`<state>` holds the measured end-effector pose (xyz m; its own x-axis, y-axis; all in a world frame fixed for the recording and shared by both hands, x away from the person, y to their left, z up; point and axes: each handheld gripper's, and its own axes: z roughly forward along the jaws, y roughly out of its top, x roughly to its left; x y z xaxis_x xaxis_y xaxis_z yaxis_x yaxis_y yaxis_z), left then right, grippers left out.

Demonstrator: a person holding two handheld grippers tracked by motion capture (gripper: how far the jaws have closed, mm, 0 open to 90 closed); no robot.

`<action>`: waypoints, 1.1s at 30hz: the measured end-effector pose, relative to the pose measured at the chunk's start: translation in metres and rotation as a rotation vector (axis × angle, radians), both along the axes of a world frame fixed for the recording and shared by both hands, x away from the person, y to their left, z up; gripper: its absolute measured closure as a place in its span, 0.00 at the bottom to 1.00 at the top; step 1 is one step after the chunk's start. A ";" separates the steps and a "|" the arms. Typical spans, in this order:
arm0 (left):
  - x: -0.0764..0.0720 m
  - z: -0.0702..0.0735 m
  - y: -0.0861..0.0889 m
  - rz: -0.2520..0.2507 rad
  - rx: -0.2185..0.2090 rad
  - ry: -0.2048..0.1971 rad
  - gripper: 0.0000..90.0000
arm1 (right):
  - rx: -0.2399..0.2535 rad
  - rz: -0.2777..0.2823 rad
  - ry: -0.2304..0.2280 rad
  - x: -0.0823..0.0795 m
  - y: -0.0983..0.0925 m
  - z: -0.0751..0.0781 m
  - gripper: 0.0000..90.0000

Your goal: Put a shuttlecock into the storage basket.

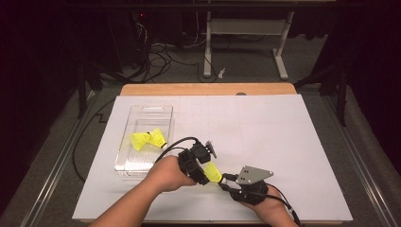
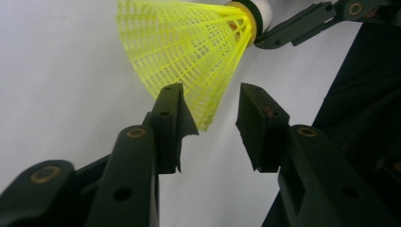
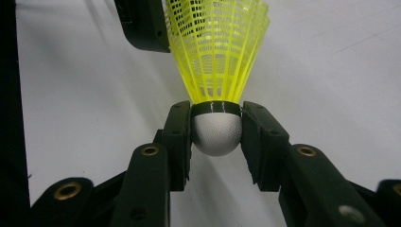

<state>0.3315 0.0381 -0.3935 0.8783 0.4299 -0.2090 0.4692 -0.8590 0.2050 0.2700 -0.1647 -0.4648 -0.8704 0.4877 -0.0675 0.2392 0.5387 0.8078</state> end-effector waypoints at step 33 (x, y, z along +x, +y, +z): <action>-0.005 0.001 -0.003 -0.061 -0.019 -0.011 1.00 | 0.003 -0.011 0.008 0.002 -0.001 -0.002 0.70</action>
